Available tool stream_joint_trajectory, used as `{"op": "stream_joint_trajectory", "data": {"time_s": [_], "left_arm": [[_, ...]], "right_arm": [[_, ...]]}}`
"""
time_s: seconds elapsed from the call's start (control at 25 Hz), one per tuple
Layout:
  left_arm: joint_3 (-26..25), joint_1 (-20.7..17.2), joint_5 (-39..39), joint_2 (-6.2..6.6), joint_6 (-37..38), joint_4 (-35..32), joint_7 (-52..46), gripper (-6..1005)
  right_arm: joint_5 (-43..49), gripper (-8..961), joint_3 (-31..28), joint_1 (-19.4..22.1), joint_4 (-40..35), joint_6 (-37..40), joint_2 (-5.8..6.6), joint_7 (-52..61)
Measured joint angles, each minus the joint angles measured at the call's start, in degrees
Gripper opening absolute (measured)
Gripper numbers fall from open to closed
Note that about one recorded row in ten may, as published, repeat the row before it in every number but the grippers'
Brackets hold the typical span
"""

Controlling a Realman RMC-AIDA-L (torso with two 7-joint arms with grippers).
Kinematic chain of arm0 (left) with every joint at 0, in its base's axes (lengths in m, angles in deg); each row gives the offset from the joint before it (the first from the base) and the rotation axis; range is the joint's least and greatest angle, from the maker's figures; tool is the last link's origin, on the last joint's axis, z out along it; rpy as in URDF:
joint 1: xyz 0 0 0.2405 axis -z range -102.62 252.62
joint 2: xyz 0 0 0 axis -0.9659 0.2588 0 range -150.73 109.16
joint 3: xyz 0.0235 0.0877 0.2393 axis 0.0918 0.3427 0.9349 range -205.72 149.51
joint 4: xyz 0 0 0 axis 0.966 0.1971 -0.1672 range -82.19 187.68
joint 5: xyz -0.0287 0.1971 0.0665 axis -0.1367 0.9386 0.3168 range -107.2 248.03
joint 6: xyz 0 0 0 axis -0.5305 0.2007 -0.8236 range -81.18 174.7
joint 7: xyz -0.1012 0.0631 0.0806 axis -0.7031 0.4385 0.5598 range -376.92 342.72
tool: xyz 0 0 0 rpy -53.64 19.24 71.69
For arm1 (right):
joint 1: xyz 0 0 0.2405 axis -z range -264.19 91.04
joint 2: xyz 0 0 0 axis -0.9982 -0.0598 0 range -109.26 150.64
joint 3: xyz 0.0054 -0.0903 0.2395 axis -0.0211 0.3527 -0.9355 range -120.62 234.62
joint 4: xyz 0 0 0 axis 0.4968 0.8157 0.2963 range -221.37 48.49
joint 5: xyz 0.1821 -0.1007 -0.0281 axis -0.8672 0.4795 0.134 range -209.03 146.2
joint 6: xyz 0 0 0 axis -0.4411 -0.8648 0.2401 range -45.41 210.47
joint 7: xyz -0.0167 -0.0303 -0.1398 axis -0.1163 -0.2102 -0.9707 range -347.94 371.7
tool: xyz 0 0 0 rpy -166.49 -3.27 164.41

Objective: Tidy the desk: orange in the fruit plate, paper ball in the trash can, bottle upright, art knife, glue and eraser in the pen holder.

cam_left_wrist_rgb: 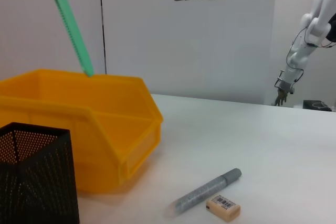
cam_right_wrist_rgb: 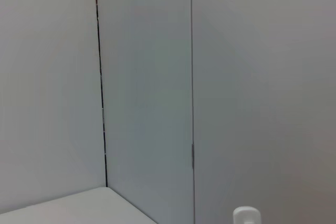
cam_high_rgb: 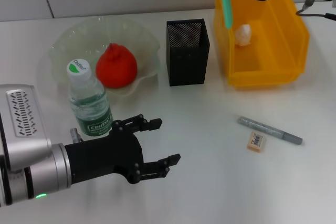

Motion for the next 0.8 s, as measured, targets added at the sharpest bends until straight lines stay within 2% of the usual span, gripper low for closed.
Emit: {"op": "stream_joint_trajectory", "data": {"time_s": [0.24,0.52,0.8], "left_arm": [[-0.1,0.2,0.0,0.0,0.0,0.0,0.0,802],[-0.1,0.7,-0.1,0.01,0.0,0.0,0.0,802],[-0.1,0.9,-0.1,0.01,0.0,0.0,0.0,802]], "right_arm": [[-0.2,52,-1.4,-1.8,2.8,0.0,-0.04,-2.1],[-0.3,53,-6.0,-6.5,11.4,-0.1,0.04,-7.1],[-0.4,54,-6.7,-9.4,16.5,-1.8,0.1,-9.7]]}}
